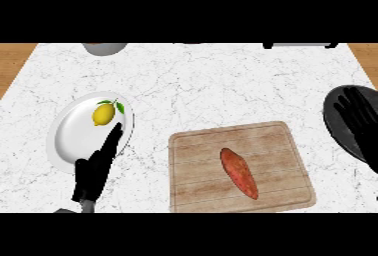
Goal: Pick the sweet potato from the cutting board and place it in the pan
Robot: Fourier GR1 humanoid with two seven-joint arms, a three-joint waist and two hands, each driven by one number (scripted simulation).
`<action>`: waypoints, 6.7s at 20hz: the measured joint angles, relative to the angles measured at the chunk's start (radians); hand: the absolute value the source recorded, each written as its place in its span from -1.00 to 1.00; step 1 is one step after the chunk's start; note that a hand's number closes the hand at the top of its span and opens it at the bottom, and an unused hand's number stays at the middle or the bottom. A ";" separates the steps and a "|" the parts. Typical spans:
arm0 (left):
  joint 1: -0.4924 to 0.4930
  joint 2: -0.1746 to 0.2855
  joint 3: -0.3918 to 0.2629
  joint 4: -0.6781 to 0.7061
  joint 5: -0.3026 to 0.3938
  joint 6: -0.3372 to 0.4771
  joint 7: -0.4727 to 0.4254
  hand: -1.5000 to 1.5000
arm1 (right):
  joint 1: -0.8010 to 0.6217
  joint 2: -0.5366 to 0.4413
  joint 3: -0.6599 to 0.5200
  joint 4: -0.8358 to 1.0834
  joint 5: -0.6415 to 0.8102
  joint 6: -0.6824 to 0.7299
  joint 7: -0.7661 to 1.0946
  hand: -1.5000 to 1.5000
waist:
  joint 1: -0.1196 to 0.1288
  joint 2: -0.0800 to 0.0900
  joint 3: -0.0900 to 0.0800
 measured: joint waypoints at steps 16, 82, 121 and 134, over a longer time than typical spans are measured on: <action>0.071 -0.087 0.186 -0.050 0.169 0.097 0.063 0.00 | 0.306 0.105 0.355 -0.469 0.488 -0.227 -0.131 -1.00 | -0.036 0.000 -0.005; 0.068 -0.154 0.240 -0.085 0.083 0.036 0.134 0.00 | -0.221 0.316 0.497 -0.088 1.220 0.334 0.521 1.00 | 0.008 0.011 -0.005; 0.076 -0.195 0.256 -0.094 0.045 0.043 0.120 0.00 | 0.428 -0.009 0.054 -0.863 1.227 -0.131 0.298 1.00 | 0.000 0.014 -0.003; 0.064 -0.197 0.257 -0.071 0.044 0.010 0.106 0.00 | -0.003 -0.037 -0.168 -0.252 1.076 -0.149 0.100 1.00 | 0.024 0.017 -0.001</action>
